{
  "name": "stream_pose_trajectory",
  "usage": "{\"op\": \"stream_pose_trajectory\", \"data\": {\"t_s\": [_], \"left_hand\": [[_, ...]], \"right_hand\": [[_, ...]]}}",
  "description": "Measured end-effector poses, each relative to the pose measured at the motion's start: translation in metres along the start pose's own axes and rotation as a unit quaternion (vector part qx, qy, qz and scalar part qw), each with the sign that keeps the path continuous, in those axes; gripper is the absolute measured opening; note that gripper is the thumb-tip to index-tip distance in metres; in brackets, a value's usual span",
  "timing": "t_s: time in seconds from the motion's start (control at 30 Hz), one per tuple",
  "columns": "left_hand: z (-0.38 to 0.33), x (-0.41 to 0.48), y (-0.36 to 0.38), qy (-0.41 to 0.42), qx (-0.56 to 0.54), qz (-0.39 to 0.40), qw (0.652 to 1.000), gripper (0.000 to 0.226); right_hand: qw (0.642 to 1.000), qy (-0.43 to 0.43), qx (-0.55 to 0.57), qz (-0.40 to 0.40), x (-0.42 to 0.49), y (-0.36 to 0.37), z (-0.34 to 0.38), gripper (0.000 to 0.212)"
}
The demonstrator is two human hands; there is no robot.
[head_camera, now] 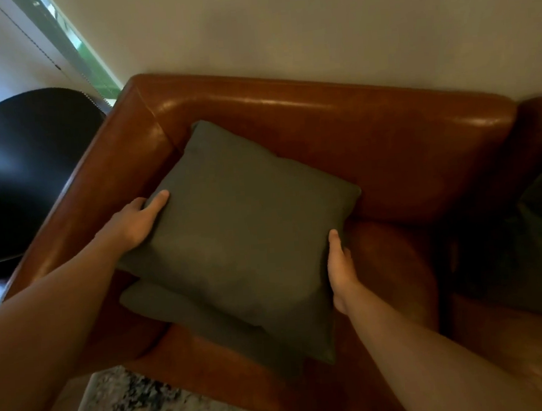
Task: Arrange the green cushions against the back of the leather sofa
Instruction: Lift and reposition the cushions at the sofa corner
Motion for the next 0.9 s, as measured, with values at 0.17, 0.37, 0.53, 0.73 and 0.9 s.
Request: {"op": "stream_pose_trajectory", "data": {"t_s": [0.17, 0.37, 0.53, 0.73, 0.9], "left_hand": [[-0.004, -0.012, 0.0, 0.03, 0.022, -0.027, 0.999, 0.096], [-0.034, -0.038, 0.003, 0.105, 0.036, -0.047, 0.993, 0.094], [-0.083, -0.064, 0.026, 0.192, 0.06, -0.044, 0.979, 0.07], [-0.165, -0.123, 0.087, 0.342, 0.085, -0.02, 0.936, 0.06], [-0.215, -0.177, 0.128, 0.481, 0.074, 0.036, 0.873, 0.053]], "right_hand": [[0.999, -0.015, 0.028, -0.007, -0.004, 0.0, -0.001, 0.1], [0.994, -0.035, 0.102, -0.006, -0.007, -0.008, -0.006, 0.11], [0.986, -0.029, 0.162, -0.01, -0.017, -0.037, -0.031, 0.083], [0.943, 0.016, 0.33, 0.031, -0.038, -0.082, -0.07, 0.068], [0.902, 0.017, 0.43, 0.043, -0.046, -0.124, -0.078, 0.055]]}}
Point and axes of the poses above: each hand's wrist, its own x-axis towards the middle knuckle, its own y-axis out of the palm, z = x × y, the point moved 6 cm from there along x, towards the middle knuckle, and after that the axes turned 15 degrees about -x, right-handed, at the moved point
